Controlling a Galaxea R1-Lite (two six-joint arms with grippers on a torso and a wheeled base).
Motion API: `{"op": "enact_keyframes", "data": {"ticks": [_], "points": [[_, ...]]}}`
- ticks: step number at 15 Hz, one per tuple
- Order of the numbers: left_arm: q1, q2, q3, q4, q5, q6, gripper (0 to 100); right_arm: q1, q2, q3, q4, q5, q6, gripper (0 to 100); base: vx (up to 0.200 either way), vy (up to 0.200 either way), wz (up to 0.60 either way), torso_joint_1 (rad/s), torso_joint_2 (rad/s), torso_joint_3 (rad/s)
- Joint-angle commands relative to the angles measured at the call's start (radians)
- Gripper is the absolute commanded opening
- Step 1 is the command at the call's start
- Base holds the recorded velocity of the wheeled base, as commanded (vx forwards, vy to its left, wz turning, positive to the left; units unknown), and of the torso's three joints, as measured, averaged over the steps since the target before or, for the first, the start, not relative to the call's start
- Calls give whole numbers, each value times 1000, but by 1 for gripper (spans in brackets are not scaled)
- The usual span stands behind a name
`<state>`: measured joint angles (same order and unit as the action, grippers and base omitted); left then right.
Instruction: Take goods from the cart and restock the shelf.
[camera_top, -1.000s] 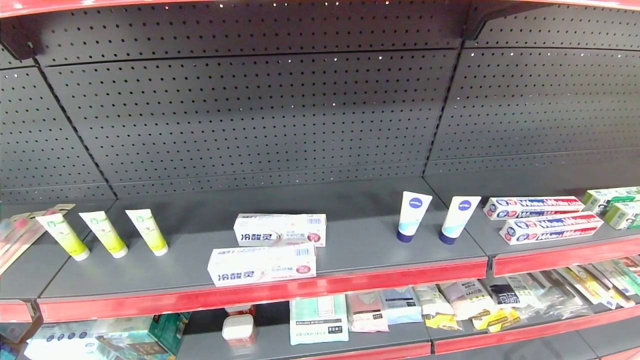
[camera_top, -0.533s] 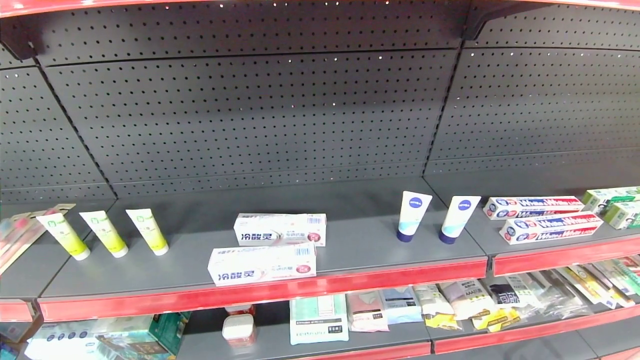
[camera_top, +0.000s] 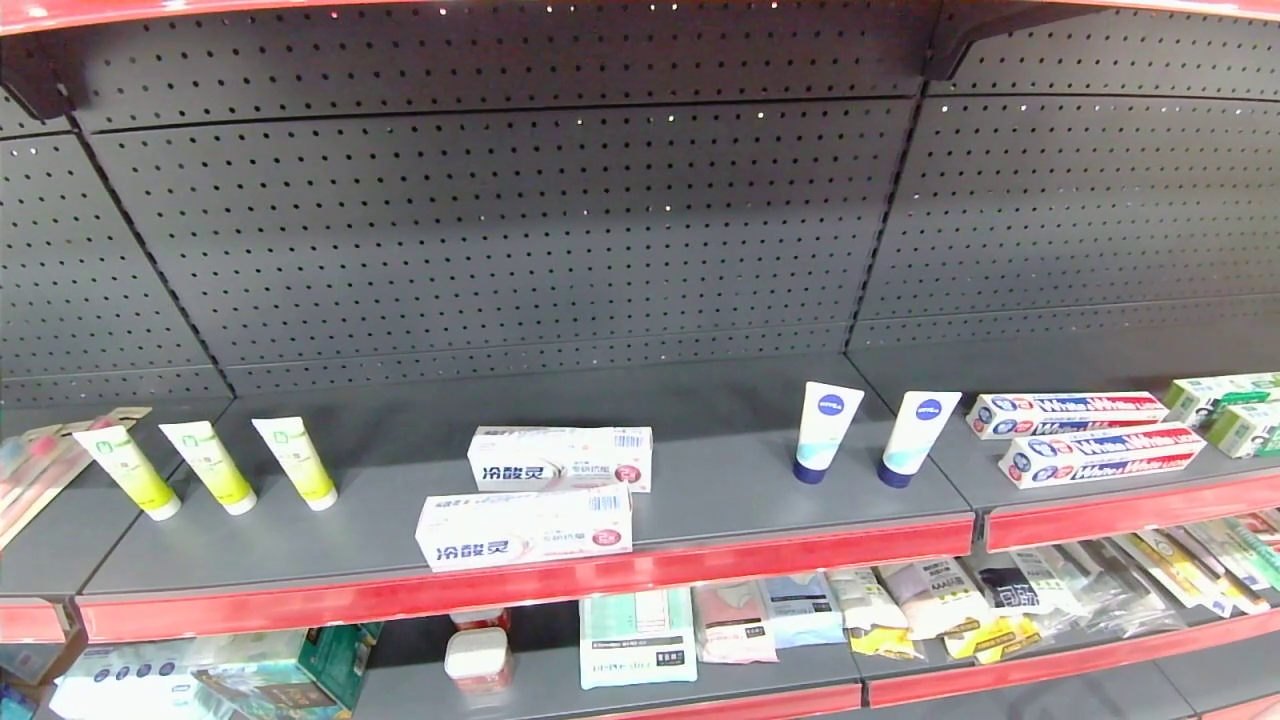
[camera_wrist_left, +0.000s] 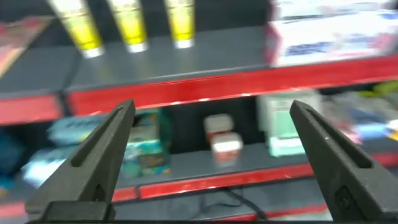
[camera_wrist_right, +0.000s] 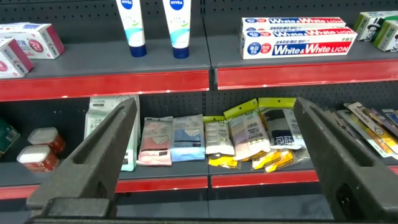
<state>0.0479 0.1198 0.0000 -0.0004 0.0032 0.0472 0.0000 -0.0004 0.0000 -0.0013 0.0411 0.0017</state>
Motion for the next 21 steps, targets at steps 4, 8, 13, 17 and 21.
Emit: {"op": "enact_keyframes", "data": {"ticks": [4, 8, 13, 17, 21], "points": [[83, -25, -9, -20, -8, 22, 100, 0, 0, 0, 0, 0, 0, 100, 0, 0, 0, 0, 0, 0], [23, 288, -383, 28, -81, -3, 100, 0, 0, 0, 0, 0, 0, 100, 0, 0, 0, 0, 0, 0], [86, 799, -437, 134, 60, 74, 100, 0, 0, 0, 0, 0, 0, 100, 0, 0, 0, 0, 0, 0], [81, 1020, -446, 115, 112, 77, 100, 0, 0, 0, 0, 0, 0, 100, 0, 0, 0, 0, 0, 0], [36, 1209, -445, -87, 107, 40, 100, 0, 0, 0, 0, 0, 0, 100, 0, 0, 0, 0, 0, 0]]}}
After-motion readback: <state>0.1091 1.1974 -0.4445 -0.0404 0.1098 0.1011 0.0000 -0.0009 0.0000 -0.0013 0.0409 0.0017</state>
